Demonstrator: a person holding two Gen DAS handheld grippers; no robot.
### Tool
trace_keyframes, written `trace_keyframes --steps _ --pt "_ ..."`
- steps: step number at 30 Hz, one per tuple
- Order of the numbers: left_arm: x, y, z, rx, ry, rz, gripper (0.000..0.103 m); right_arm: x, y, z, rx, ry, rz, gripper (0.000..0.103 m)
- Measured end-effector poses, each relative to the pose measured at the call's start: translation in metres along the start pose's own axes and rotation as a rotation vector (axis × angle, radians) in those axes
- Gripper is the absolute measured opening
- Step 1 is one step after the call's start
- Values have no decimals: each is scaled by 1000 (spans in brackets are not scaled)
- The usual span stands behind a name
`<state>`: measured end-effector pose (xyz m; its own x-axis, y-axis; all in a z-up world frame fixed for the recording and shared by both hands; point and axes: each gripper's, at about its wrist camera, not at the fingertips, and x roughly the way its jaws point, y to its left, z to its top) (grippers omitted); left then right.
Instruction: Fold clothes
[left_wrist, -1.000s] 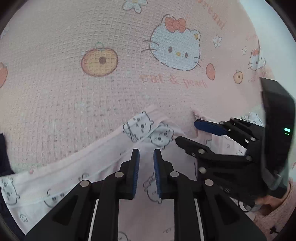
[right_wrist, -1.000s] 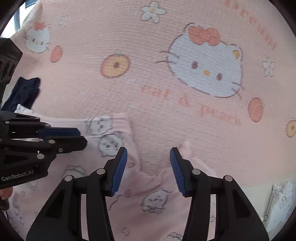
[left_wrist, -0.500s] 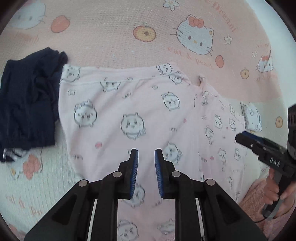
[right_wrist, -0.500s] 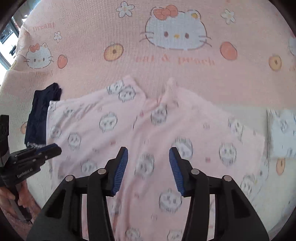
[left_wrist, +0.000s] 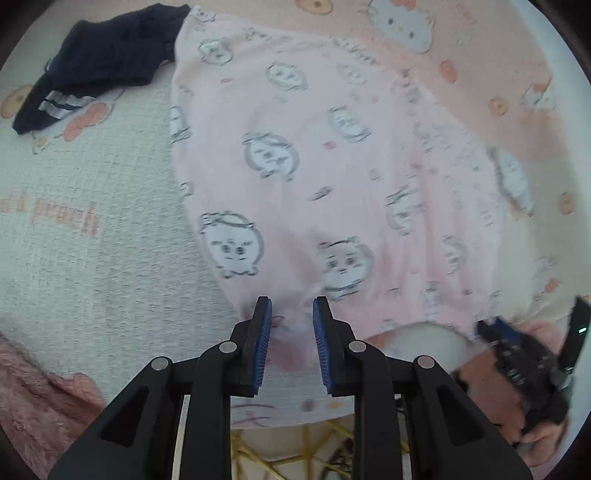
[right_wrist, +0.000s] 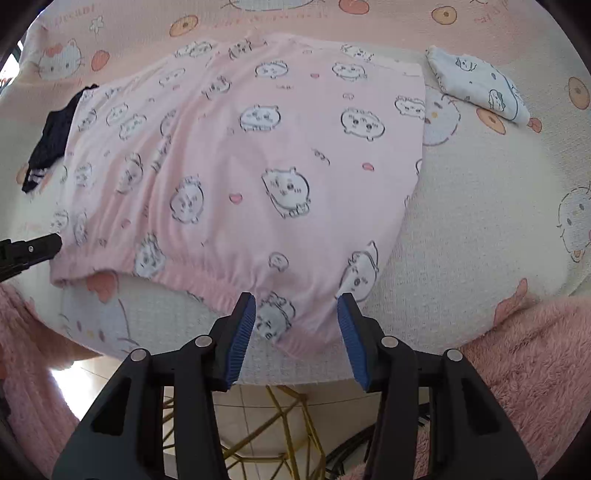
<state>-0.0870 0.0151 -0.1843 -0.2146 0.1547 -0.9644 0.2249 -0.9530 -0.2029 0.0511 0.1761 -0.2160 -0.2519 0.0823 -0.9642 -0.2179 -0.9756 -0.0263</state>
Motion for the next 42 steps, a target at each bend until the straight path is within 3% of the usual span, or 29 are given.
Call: trace_keyframes --steps 4,7,9,10,12,19,21,22,23,24,30,32,37,42 --pt "-29 12 -7 -72 -82 -1 24 3 -37 14 212 -6 -10 47" --pt "-43 31 -18 -194 -126 -126 26 -16 -57 16 302 -84 23 51" --pt "-31 43 -26 -287 -76 -241 35 -13 -62 12 327 -62 92 57" --pt "-25 47 -30 -322 -57 -264 36 -7 -63 10 338 -34 107 57" --pt "-17 50 -36 -347 -45 -239 37 6 -62 7 347 20 107 57" --pt "0 25 -33 -300 -51 -291 38 19 -70 15 354 67 284 54" --pt "2 16 -29 -268 -64 -290 35 18 -69 23 321 47 254 36" --pt "2 13 -28 -254 -69 -282 30 17 -69 24 311 43 260 28" --pt "2 10 -27 -241 -69 -273 16 17 -69 25 305 44 274 19" --pt "2 8 -25 -229 -69 -265 14 16 -70 25 298 45 288 18" --pt "-1 8 -29 -219 -55 -246 11 -6 -66 21 227 1 218 17" --pt "-10 8 -32 -215 -65 -248 10 -14 -65 20 203 -15 191 7" --pt "-24 5 -38 -197 -79 -247 10 -33 -64 16 154 -49 141 4" --pt "-5 12 -39 -231 -7 -225 11 -22 -70 -4 188 32 132 4"
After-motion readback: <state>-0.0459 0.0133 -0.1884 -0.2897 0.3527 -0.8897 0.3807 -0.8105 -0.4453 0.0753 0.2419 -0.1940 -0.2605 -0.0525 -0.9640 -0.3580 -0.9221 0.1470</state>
